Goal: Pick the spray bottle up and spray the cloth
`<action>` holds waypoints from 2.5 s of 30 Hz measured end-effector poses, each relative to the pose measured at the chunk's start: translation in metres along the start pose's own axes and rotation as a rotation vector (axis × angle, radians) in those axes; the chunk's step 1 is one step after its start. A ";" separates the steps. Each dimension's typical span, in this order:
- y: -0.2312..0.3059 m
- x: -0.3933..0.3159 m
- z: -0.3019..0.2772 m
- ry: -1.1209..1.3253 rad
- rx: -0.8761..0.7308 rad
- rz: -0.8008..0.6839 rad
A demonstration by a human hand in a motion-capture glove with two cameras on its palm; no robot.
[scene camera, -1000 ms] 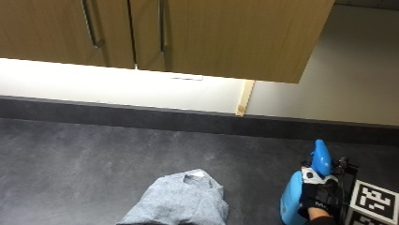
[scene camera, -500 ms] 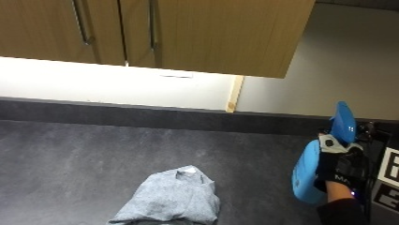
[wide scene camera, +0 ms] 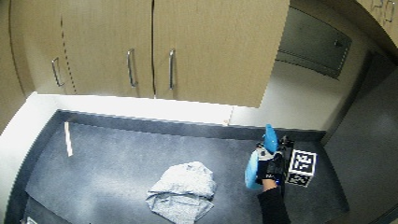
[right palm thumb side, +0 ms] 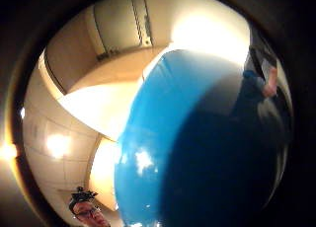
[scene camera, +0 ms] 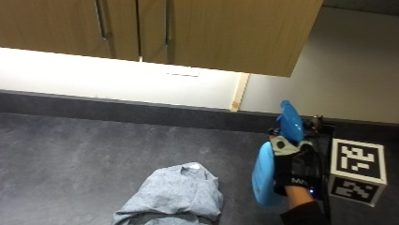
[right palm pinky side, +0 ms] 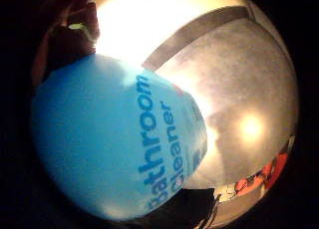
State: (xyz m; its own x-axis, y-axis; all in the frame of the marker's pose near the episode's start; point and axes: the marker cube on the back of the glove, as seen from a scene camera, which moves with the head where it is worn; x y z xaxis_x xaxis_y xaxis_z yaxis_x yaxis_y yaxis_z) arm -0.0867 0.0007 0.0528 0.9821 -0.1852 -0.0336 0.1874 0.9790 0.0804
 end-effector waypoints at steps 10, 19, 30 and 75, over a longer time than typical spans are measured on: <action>0.051 -0.030 0.087 0.018 -0.243 -0.039; 0.060 -0.020 0.106 0.115 -0.333 -0.015; 0.062 0.030 0.130 0.561 -0.665 0.253; 0.079 0.009 0.079 0.258 -0.379 0.021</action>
State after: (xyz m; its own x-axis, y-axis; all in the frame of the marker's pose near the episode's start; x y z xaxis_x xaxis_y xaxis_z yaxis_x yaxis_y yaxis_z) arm -0.0616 0.0700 0.1372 0.9400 -0.1850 -0.2866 0.1008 0.9533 -0.2846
